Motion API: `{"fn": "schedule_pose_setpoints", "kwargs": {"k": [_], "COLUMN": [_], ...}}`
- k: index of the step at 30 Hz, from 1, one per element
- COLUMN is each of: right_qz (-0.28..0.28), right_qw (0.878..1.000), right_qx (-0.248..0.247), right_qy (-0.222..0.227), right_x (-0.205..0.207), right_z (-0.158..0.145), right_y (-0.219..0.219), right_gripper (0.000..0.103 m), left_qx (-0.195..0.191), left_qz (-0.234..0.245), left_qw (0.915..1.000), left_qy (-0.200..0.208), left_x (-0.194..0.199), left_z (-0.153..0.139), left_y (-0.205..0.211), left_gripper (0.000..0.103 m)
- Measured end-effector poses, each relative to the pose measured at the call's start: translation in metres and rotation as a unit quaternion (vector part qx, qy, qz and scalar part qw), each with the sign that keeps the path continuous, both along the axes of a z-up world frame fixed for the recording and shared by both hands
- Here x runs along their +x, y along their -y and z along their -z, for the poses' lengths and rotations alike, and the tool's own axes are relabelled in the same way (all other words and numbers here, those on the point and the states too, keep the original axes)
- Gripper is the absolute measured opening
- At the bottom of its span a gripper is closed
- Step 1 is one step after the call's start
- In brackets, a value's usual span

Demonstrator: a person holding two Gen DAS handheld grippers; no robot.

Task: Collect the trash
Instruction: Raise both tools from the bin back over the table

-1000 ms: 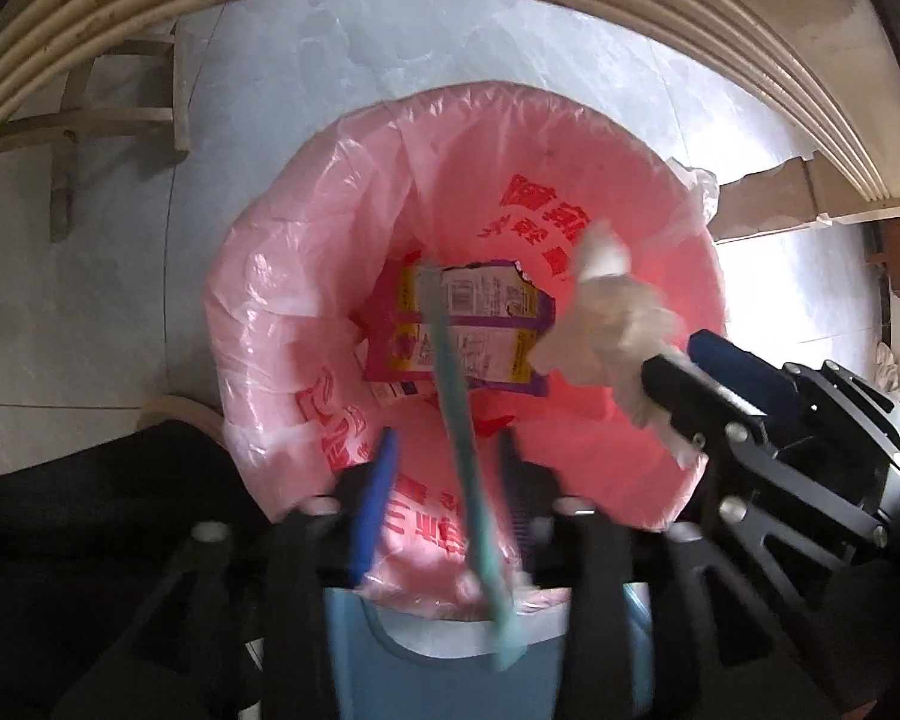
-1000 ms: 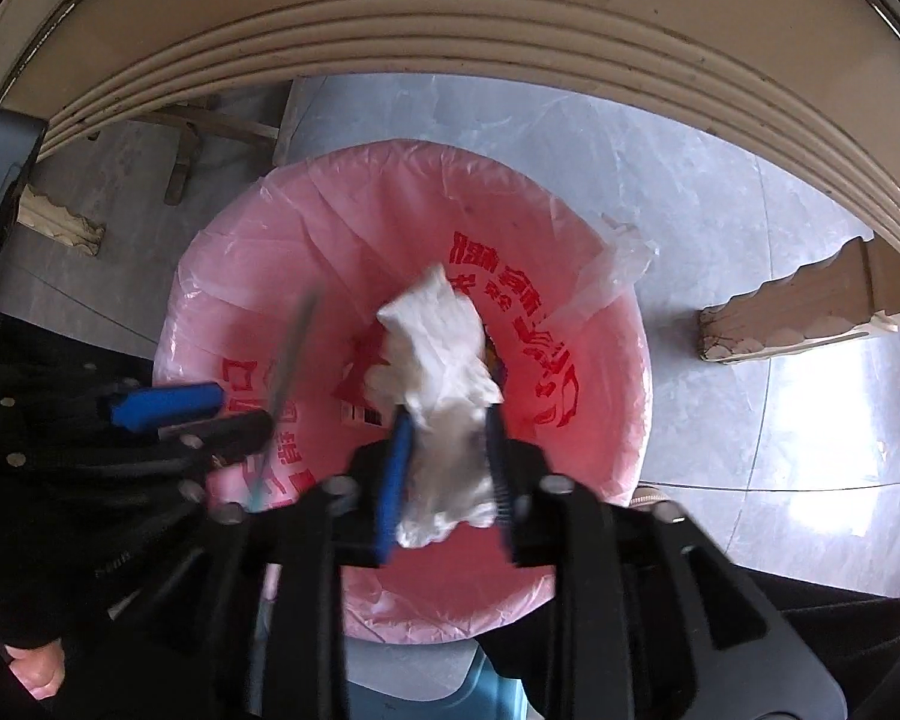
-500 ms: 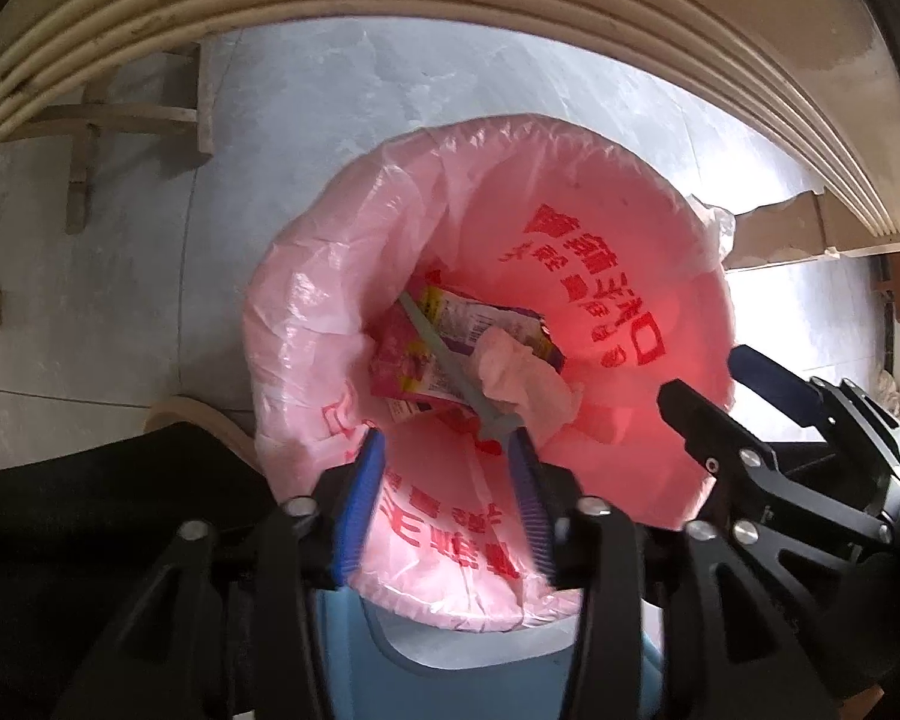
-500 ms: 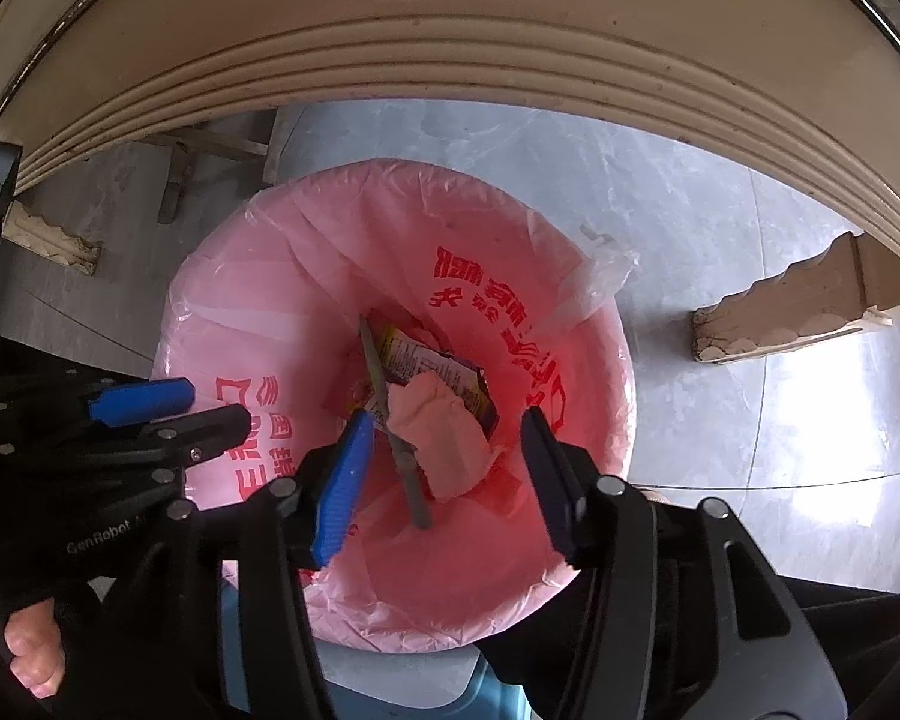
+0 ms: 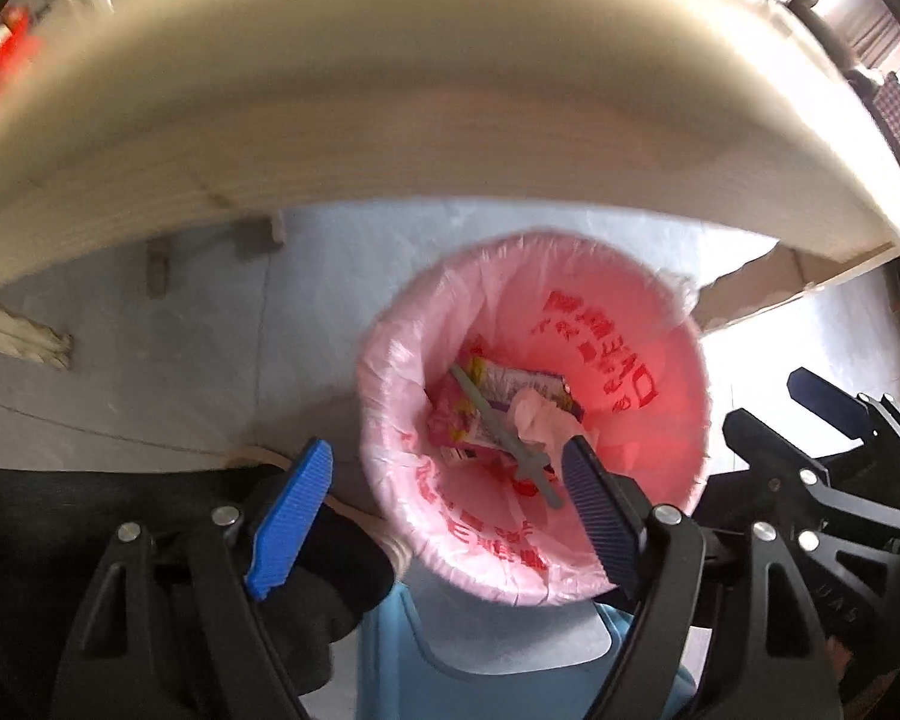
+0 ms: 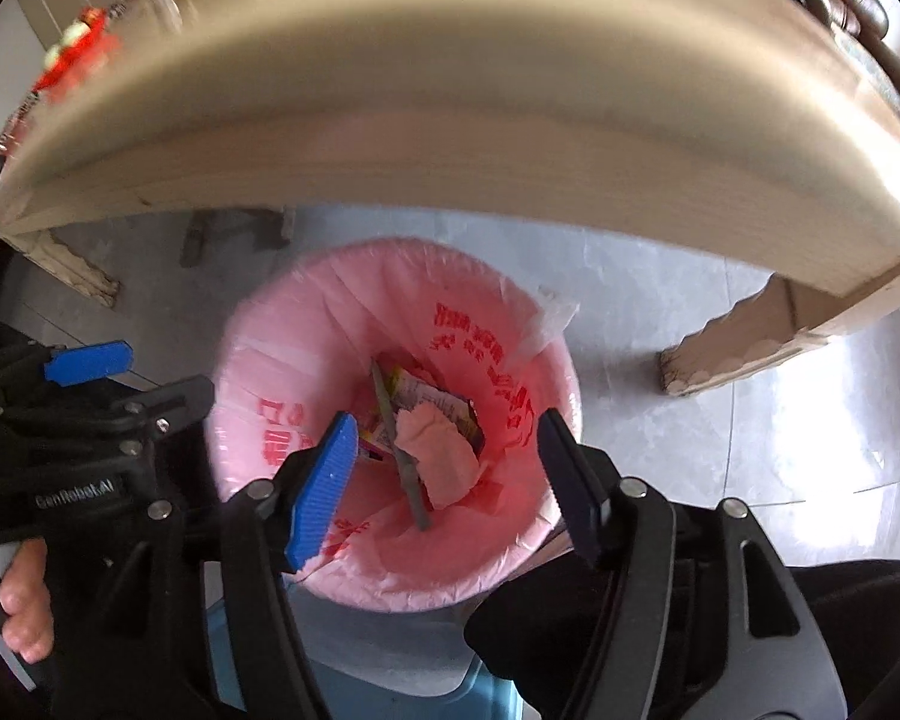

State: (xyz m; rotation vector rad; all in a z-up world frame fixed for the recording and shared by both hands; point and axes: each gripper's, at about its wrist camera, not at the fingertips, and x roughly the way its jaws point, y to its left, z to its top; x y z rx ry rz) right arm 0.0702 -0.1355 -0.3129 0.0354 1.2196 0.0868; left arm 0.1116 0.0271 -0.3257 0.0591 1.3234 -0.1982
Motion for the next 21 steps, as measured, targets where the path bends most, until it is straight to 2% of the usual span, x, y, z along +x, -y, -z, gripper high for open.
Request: {"fn": "schedule_pose_setpoints", "kwargs": {"k": [3,7,10,12,16,21], "right_qz": [-0.003,-0.007,-0.015,-0.024,-0.044,-0.062], "right_qw": [0.999,0.996,0.991,0.987,0.980,0.975], "right_qx": [0.003,0.011,0.023,0.016,0.013,0.022], "right_qy": [0.037,0.090,0.130,0.156,0.193,0.212], "right_x": [-0.012,-0.020,-0.021,-0.021,-0.018,-0.009], "right_z": [-0.037,-0.090,-0.130,-0.156,-0.196,-0.229], "right_y": [0.002,0.008,0.015,0.016,0.018,0.024], "right_gripper": [0.063,0.069,0.070,0.070,0.074,0.077], "left_qx": [0.013,0.001,-0.003,-0.006,0.027,0.038], "left_qz": [-0.004,-0.006,0.013,0.039,0.097,0.165], "left_qw": [0.9992,0.9962,0.9908,0.9836,0.9683,0.9570], "left_qy": [0.037,0.087,0.135,0.176,0.228,0.236], "left_x": [-0.007,-0.010,-0.012,-0.015,-0.018,-0.016], "left_z": [-0.042,-0.102,-0.149,-0.180,-0.216,-0.240], "left_y": [-0.008,-0.019,-0.022,-0.024,-0.021,-0.021], "left_gripper": [0.082,0.084,0.090,0.091,0.093,0.094]}}
